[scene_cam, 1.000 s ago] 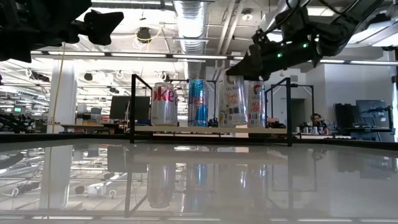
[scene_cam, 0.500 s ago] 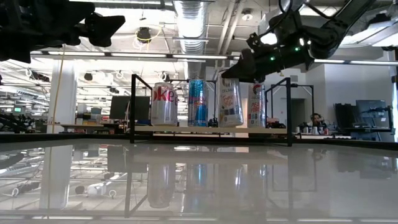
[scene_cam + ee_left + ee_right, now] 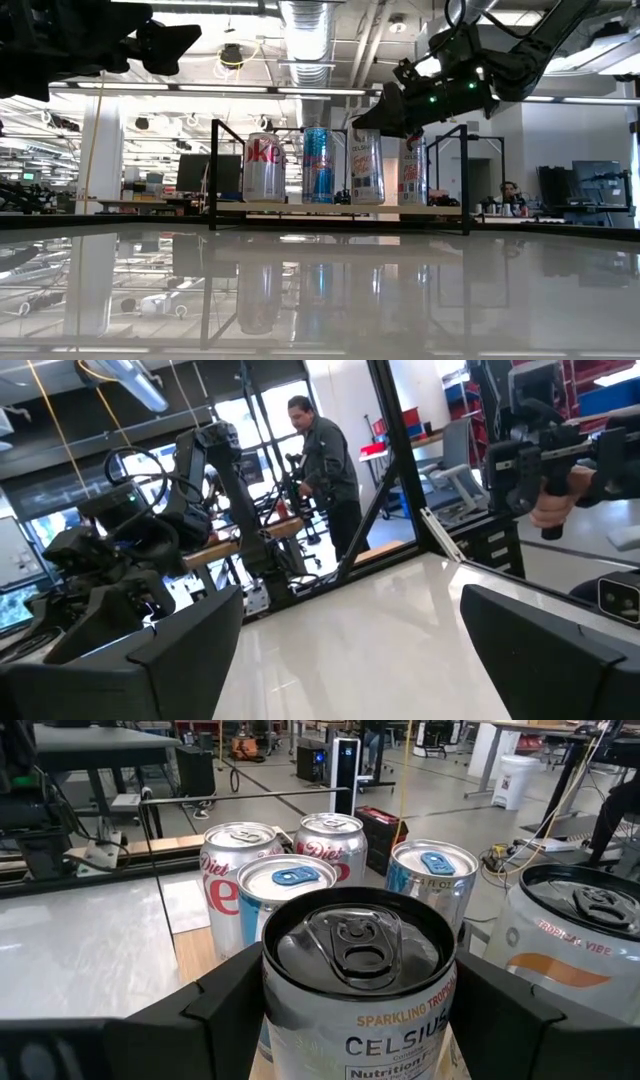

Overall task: Place canned beverage on shelf
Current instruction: Put the white-yellow soda can on the shelf aligned with the other white-yellow soda can on the shelf

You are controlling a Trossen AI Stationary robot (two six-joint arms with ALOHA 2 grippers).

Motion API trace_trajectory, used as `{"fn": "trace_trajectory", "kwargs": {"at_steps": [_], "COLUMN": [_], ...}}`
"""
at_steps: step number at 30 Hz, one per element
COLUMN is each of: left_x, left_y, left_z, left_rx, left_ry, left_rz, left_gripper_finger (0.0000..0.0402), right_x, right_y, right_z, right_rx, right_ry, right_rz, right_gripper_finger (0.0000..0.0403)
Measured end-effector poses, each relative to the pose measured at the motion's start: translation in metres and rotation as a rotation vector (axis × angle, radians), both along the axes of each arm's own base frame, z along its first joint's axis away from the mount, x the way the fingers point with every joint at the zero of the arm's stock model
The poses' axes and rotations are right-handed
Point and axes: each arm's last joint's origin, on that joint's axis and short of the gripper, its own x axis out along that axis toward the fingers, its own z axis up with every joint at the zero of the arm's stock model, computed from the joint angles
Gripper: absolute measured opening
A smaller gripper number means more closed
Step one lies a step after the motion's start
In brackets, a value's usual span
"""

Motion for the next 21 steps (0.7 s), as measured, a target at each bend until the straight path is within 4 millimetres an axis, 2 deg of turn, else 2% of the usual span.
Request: {"fn": "trace_trajectory", "kwargs": {"at_steps": [21], "left_x": [0.0002], "left_y": [0.0000], "left_z": [-0.0007], "left_rx": [0.005], "left_ry": [0.007], "left_rz": [0.002], "left_gripper_finger": [0.0361], "right_x": [-0.0003], "right_y": [0.0007], "right_z": [-0.0024], "right_rx": [0.008], "right_ry": [0.015], "right_rz": [0.022], "right_gripper_finger": [0.0286]}}
